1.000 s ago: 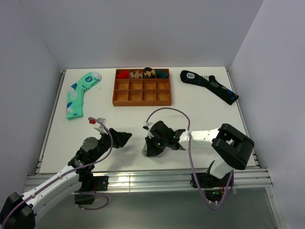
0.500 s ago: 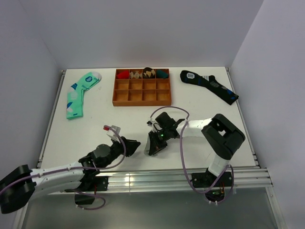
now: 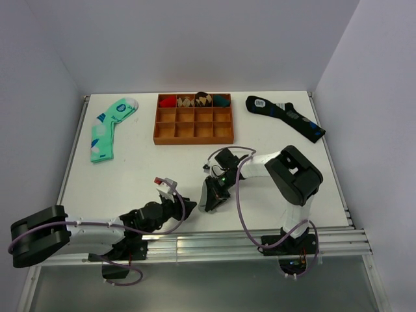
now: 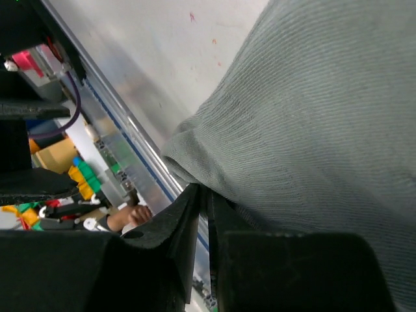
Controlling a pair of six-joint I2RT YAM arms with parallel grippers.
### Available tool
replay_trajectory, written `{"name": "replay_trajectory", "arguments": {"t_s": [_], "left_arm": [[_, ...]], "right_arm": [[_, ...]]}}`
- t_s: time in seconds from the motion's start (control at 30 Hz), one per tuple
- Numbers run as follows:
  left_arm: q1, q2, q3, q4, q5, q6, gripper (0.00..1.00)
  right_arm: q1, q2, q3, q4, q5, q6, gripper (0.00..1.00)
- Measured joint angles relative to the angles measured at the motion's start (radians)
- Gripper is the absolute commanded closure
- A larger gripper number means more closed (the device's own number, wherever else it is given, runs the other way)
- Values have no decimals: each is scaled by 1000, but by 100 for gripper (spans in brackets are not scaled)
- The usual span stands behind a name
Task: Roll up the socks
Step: Roll the sock at the center of the board.
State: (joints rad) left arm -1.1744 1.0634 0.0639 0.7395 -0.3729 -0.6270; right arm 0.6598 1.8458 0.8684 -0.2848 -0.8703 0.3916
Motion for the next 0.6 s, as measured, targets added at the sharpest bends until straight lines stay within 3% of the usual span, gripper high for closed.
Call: {"name": "replay_trajectory", "arguments": {"t_s": [0.3,0.6], "left_arm": [[-39,109,85,-13,-17,47,46],[-100,195,174,-76,-54,66,55]], "right_arm": [[-8,5,16,-58,-33,-32,90],[-12,5,16,-83,-34,-58,90]]}}
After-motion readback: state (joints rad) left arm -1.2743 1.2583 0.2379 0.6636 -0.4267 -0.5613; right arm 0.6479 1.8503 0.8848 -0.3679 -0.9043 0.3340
